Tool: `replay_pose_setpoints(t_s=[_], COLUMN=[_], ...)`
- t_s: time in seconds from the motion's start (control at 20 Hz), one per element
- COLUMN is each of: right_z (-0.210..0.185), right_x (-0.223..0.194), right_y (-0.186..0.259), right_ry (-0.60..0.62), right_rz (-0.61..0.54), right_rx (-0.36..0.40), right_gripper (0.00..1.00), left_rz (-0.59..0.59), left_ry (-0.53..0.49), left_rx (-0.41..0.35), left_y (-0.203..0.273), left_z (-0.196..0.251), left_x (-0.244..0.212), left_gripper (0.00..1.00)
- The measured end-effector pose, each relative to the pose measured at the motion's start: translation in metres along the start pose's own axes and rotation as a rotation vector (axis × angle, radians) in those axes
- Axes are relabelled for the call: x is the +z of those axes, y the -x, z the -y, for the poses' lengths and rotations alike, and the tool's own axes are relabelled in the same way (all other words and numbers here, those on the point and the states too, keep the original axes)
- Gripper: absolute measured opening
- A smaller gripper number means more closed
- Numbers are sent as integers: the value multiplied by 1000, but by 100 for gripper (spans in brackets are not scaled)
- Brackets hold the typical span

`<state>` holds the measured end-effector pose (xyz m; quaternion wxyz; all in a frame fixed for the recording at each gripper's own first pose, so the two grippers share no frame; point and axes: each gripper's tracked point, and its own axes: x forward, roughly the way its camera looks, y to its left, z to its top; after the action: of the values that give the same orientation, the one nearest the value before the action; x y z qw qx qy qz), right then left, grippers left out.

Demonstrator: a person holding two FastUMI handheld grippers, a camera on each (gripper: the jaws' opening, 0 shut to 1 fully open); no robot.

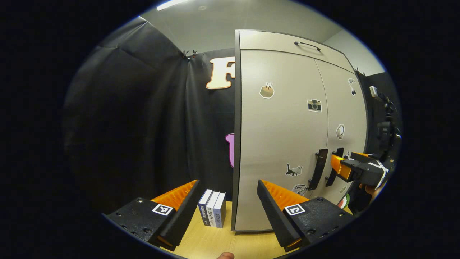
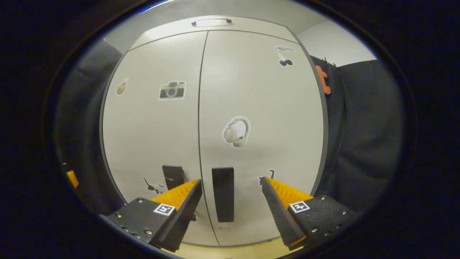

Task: Open the right door of the double-door shoe cabinet with the right hand, and open the left door with the left hand.

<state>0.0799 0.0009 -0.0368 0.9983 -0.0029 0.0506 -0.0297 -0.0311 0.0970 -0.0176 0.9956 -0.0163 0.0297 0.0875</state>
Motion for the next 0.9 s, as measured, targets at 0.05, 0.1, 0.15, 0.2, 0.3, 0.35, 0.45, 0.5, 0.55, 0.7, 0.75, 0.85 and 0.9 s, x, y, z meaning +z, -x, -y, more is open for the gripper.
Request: replay_pose_setpoints(t_s=[0.05,0.1,0.15,0.2,0.3,0.35,0.45,0.5,0.55,0.7,0.75,0.85,0.9], right_z=[-1,-3,-6,-6,-7,-8,-6,-5,-4,-3,-5,-6,-7], right_x=[-2,-6,-7,-10,-13,-14,-14,-14,-14,-17,-18,-17,-17], right_y=[-2,-4,-6,-8,-12,-13,-17,-20,-22,-30,-33,-32,-32], right_ry=[8,13,17,23,34,36,36,34,31,21,16,25,36], right_rz=[-5,-12,-18,-24,-28,-28,-26,-25,-26,-38,-42,-32,-24], right_rx=[4,8,15,16,16,18,11,9,6,7,21,27,31], right_gripper=[100,100,100,100,100,100,100,100,100,100,100,92,97], left_rz=[-4,-9,-12,-14,-19,-21,-24,-24,-25,-29,-31,-33,-35], left_ry=[0,-1,-2,-1,4,7,8,8,9,10,10,10,11], left_rx=[4,8,13,18,29,35,46,50,53,60,62,64,63], left_y=[0,0,1,1,2,2,3,3,2,1,0,-2,-3], left_z=[0,-1,-2,-4,-7,-9,-13,-14,-15,-18,-18,-19,-18], left_x=[-2,-4,-5,-6,-8,-8,-10,-10,-10,-12,-12,-13,-14], left_gripper=[96,96,96,97,97,97,97,97,97,96,96,96,96])
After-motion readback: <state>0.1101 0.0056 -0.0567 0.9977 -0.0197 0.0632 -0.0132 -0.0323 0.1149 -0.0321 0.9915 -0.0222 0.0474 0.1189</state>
